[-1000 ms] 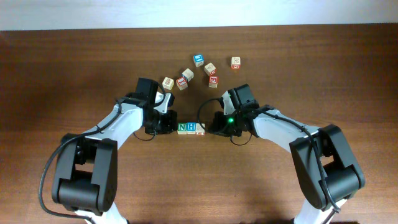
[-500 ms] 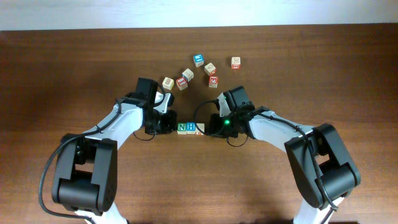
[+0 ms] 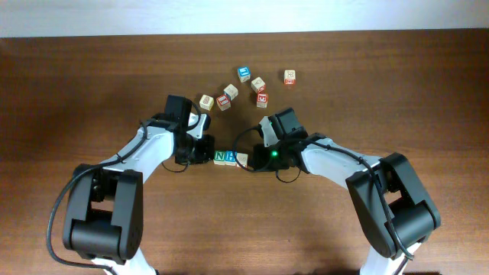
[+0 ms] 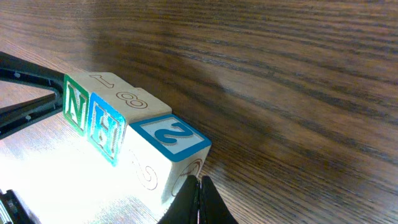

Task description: Rotate 3 blocks

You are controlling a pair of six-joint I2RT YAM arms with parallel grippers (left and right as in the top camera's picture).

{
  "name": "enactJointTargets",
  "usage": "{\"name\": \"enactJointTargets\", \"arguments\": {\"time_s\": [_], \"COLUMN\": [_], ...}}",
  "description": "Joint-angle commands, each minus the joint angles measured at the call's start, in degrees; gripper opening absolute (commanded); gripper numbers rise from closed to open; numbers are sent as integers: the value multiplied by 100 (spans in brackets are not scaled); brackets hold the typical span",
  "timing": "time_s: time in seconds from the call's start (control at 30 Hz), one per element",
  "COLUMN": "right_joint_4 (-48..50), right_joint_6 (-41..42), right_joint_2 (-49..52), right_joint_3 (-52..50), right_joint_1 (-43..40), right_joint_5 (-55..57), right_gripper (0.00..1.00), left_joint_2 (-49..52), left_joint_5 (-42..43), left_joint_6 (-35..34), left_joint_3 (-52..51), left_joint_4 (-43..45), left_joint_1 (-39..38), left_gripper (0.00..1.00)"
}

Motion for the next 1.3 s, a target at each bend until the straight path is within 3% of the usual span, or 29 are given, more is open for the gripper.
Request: {"name": "enactJointTargets", "arguments": {"time_s": [0.0, 1.27], "right_joint_4": [59, -748], "right_joint_6": [-101, -673], "right_joint_2": [-205, -442], "right_joint_3": [26, 1005], "right_joint_1": [181, 927], "right_joint_5": [-164, 476], "right_gripper": [4, 5], "left_joint_2": [-173, -173], "left_joint_5": [291, 289], "left_joint_6": [-61, -57], "left_joint_3": [109, 109], "left_joint_4": [-9, -136], "left_joint_1": [-63, -63], "left_gripper": [0, 0]}}
